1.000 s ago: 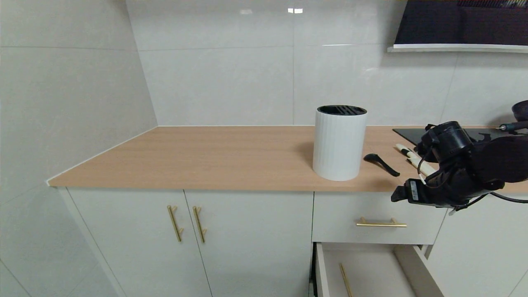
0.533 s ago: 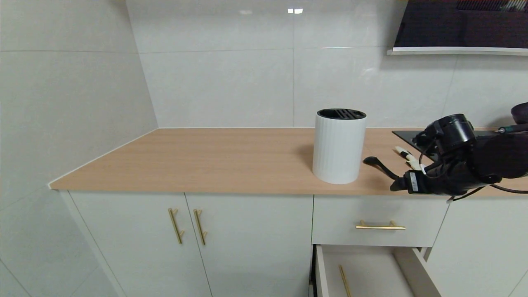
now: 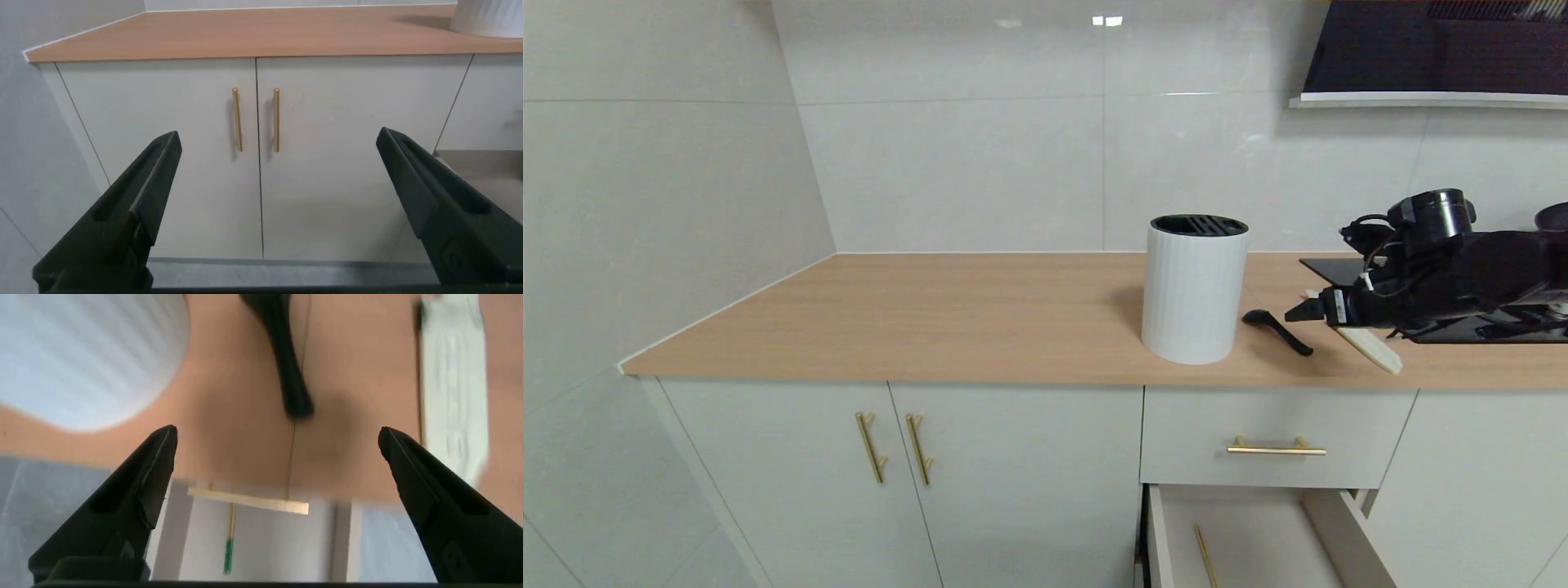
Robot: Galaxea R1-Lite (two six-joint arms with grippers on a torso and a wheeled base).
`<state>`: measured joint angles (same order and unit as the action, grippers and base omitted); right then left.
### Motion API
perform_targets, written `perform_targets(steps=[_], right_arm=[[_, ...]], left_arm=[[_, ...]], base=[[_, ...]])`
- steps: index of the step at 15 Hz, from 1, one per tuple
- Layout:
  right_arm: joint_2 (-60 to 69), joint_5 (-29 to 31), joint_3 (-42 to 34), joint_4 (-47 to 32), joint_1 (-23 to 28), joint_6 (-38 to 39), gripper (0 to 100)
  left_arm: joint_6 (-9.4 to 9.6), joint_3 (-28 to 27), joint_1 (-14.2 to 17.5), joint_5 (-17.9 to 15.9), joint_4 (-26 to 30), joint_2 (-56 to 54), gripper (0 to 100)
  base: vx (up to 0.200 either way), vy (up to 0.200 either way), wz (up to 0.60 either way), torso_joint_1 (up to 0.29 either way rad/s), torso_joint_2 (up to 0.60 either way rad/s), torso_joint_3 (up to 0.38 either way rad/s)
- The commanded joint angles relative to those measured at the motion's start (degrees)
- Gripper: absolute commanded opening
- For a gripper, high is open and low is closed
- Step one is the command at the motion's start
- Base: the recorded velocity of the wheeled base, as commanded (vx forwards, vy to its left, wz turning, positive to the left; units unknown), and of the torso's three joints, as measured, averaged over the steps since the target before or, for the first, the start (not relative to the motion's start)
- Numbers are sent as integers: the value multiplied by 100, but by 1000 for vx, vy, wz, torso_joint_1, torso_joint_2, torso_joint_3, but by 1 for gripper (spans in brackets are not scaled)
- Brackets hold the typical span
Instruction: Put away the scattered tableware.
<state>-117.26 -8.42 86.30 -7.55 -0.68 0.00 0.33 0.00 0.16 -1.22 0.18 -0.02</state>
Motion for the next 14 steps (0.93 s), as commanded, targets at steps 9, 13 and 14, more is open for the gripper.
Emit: perform_targets(steps=[9,13,14], right_arm=[[-1238,-406,265,948,121,-870,100],[-1264,-573,256,1089,139,-861,100],[-1299,-581,265,1089,147,-861,100]], left_arm=[[2,0,2,-1,-1,2,100],[2,0,2,-1,-1,2,100],[2,0,2,-1,-1,2,100]], base=[[0,0,0,0,0,0],[0,0,0,0,0,0],[0,0,0,0,0,0]])
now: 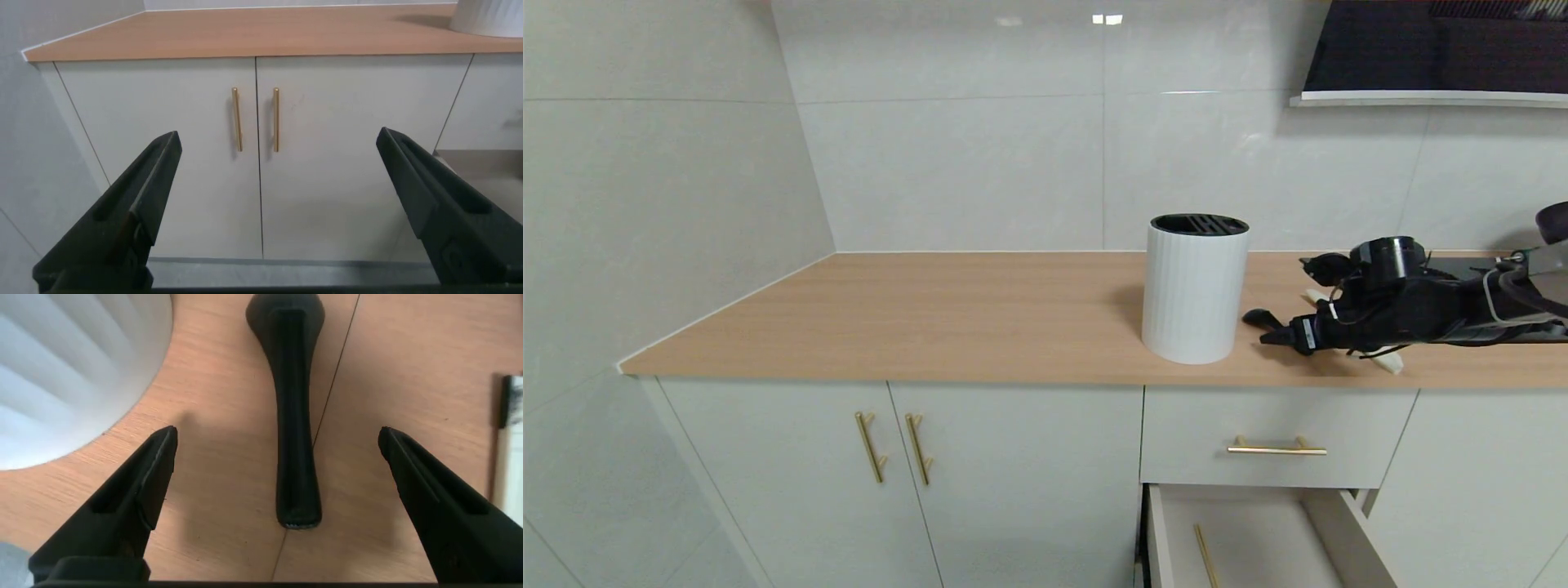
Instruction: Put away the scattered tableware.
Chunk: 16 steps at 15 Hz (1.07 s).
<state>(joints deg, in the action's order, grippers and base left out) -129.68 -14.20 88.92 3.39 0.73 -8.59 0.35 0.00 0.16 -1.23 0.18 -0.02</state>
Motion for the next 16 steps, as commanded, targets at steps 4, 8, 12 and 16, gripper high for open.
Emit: perform_targets(steps=[4,8,12,16], right_arm=[[-198,14,3,188,59,-11,100],[-268,40,3,224,59,-11,100],[-294,40,3,232,50,-19,100],[-347,40,-6,241,-3,-28,0]], left_arm=[[0,0,2,0,-1,2,100],[0,0,2,0,-1,2,100],[0,0,2,0,-1,2,100],[0,0,2,0,-1,2,100]], base=[[0,0,0,0,0,0],[0,0,0,0,0,0],[0,0,0,0,0,0],[0,0,0,0,0,0]])
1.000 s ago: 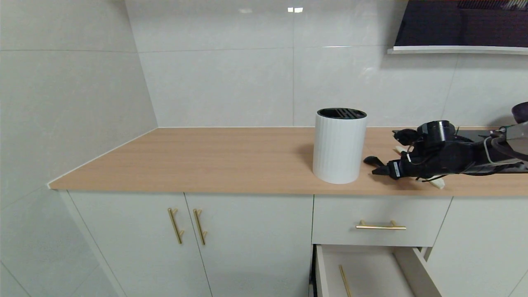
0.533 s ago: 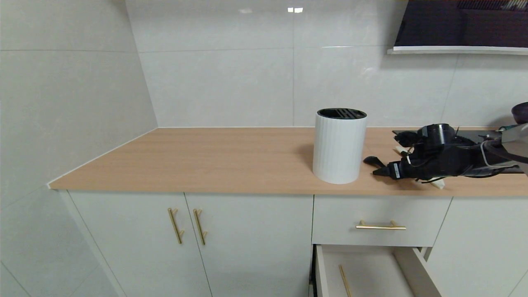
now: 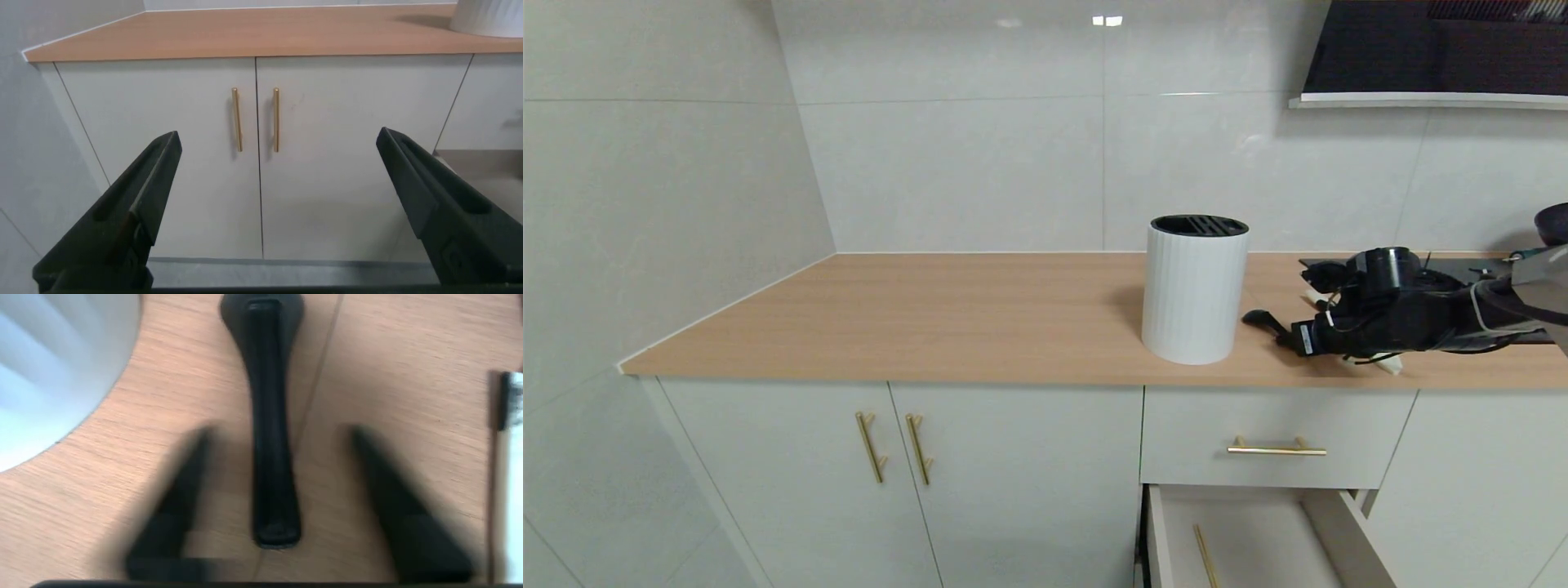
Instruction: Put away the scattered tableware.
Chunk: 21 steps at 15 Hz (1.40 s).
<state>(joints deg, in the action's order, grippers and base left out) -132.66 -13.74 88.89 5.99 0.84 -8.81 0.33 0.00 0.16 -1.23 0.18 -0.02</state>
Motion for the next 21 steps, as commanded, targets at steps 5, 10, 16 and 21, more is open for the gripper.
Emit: perform_targets(steps=[5,10,16,21], right_arm=[[3,20,-4,-18,-58,11,0],[363,249,-83,-27,-128,530,0],[2174,785,-1375,-352,-392,1444,0],[3299,890,-2491,-906,-576,1558,0]], left_arm=[[2,0,2,0,-1,2,100],[2,0,2,0,-1,2,100],[2,0,2,0,-1,2,100],[2,0,2,0,-1,2,100]], base=[[0,0,0,0,0,0],[0,0,0,0,0,0],[0,0,0,0,0,0],[0,0,0,0,0,0]])
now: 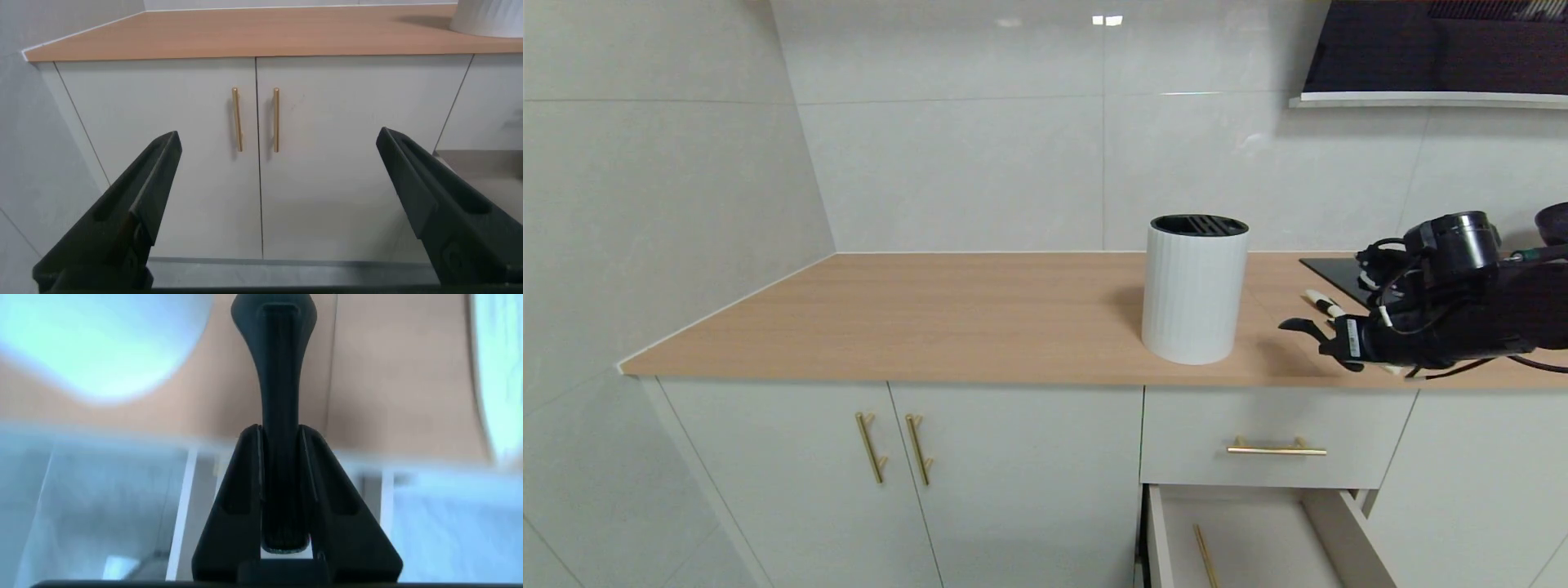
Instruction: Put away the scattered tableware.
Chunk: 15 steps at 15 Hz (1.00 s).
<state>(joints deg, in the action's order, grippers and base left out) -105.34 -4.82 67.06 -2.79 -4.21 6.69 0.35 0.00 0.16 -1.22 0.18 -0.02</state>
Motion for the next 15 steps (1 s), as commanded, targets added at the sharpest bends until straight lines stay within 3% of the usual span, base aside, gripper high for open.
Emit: perform_targets(steps=[1,5,15], right_arm=[[901,24,-712,-28,-186,7,0],[1604,-2,-1696,33,-546,131,0],[1411,7,-2127,77,-546,122,0]], left_arm=[[0,0,2,-1,-1,2,100],[0,0,2,-1,-1,2,100],[0,0,2,-1,-1,2,100]], base=[[0,0,0,0,0,0],[0,0,0,0,0,0],[0,0,0,0,0,0]])
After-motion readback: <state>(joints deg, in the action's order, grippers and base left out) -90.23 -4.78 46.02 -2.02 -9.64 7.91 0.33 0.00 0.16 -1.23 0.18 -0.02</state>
